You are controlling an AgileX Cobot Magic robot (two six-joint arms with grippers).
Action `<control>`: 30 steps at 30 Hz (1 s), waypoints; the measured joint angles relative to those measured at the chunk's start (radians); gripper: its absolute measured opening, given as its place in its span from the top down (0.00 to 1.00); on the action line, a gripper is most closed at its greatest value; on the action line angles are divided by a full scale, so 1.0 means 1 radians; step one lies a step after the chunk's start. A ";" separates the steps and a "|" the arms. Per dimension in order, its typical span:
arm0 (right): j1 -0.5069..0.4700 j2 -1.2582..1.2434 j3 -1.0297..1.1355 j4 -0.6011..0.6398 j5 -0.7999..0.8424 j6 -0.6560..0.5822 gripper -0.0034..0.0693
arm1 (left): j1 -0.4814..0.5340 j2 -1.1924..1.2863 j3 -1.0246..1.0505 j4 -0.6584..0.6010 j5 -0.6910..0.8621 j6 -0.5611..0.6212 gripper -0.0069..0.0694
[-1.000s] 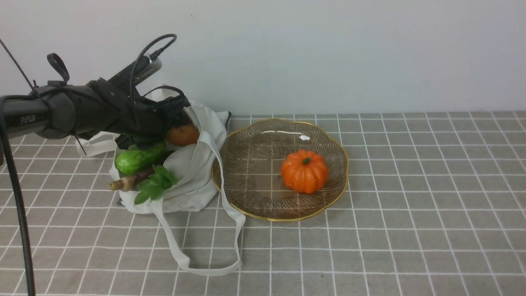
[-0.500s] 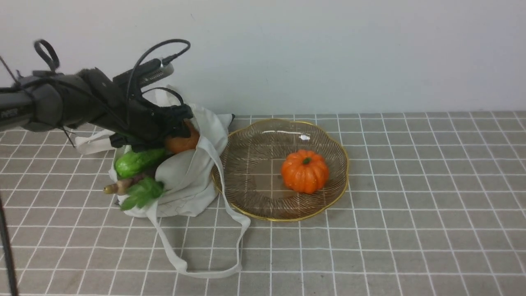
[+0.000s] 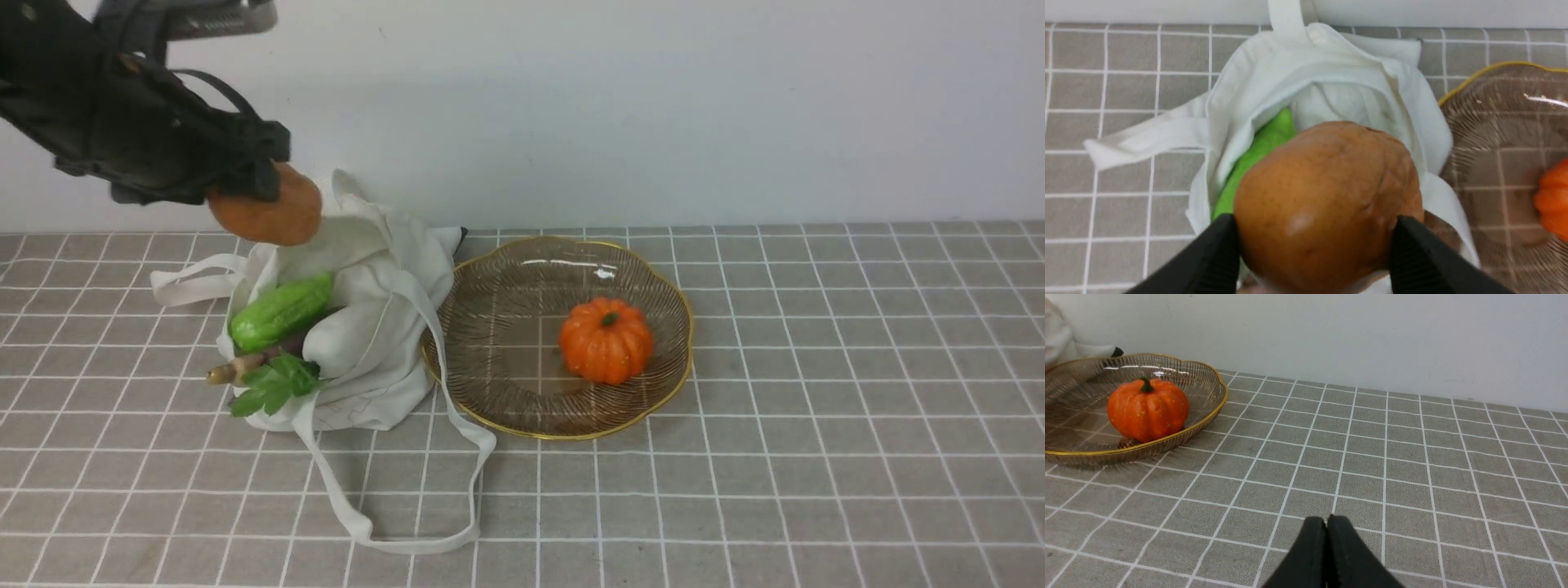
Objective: Take vegetables from bag on grey coffee tablecloth place on plate.
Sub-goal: 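Take the potato out of the bag and place it on the plate with the left gripper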
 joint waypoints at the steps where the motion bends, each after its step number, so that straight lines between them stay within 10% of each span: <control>1: 0.000 0.000 0.000 0.000 0.000 0.000 0.97 | -0.018 -0.024 0.000 -0.024 0.023 0.002 0.35; 16: 0.000 0.000 0.000 0.000 0.000 0.000 0.97 | -0.430 0.218 0.000 -0.194 -0.087 0.034 0.35; 30: 0.000 0.000 0.000 0.000 0.000 0.000 0.97 | -0.478 0.282 0.000 -0.076 -0.172 -0.009 0.25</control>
